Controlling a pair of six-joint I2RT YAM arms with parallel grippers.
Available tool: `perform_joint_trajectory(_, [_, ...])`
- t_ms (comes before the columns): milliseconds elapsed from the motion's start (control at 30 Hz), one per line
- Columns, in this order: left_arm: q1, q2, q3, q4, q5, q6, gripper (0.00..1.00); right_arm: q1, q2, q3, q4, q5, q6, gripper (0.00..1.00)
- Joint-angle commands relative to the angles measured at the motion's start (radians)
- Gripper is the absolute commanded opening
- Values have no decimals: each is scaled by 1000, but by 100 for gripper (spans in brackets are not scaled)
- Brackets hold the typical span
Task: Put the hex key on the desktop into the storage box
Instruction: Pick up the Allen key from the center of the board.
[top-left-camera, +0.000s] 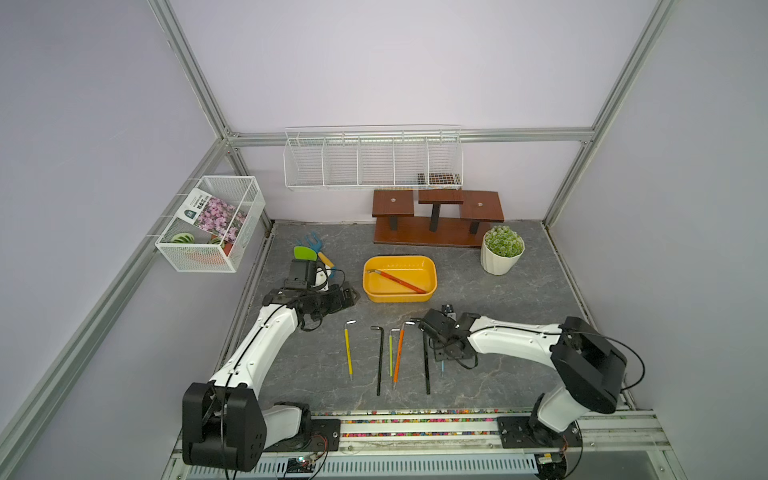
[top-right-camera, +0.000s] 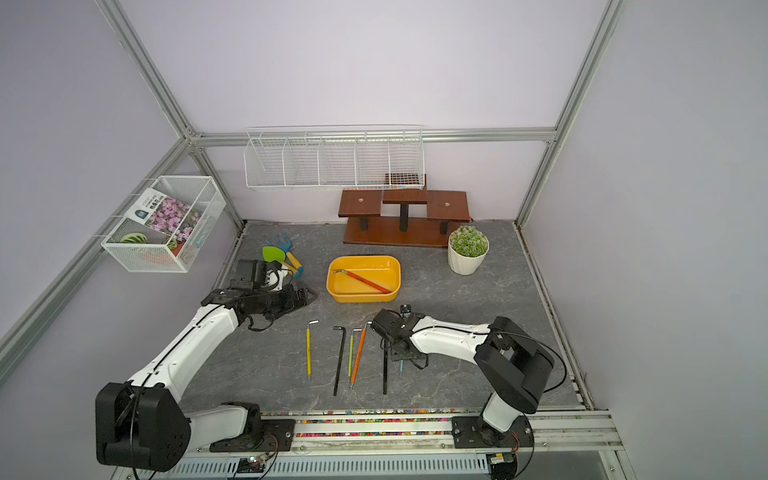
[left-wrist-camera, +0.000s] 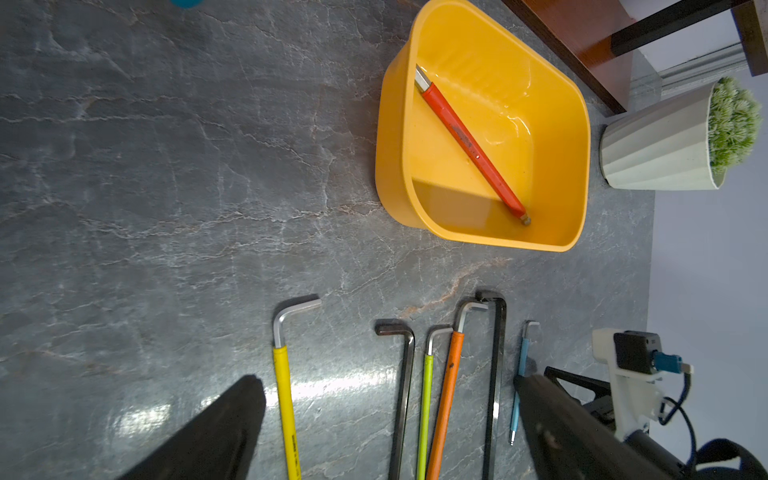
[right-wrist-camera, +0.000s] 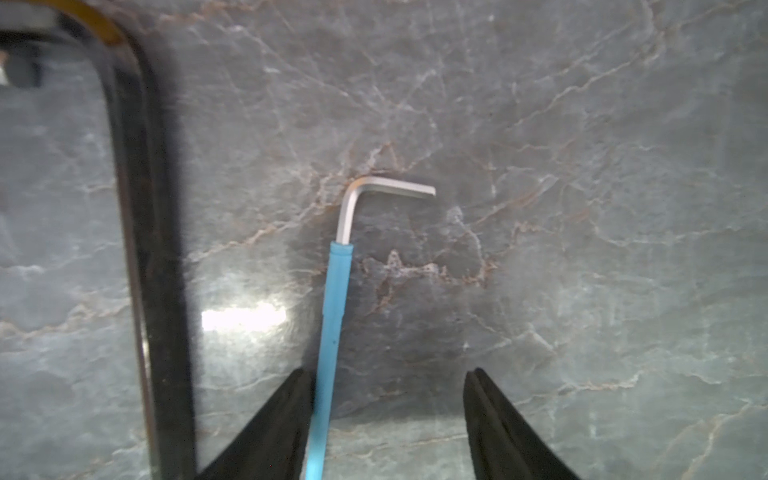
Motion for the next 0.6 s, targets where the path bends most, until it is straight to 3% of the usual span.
perform_joint_trajectory(0, [-8,-16,-3,-11,-5,10,100,7,-10,-26,29,-30,25,62])
perform_joint_trajectory(333, [-8,-16,-3,-11,-5,11,100,26,55,-6,49,-3,38,56])
perform_joint_trajectory(567, [-9,-18,-2,-12,-9,11,100,42,98,-20,51,20,52,34])
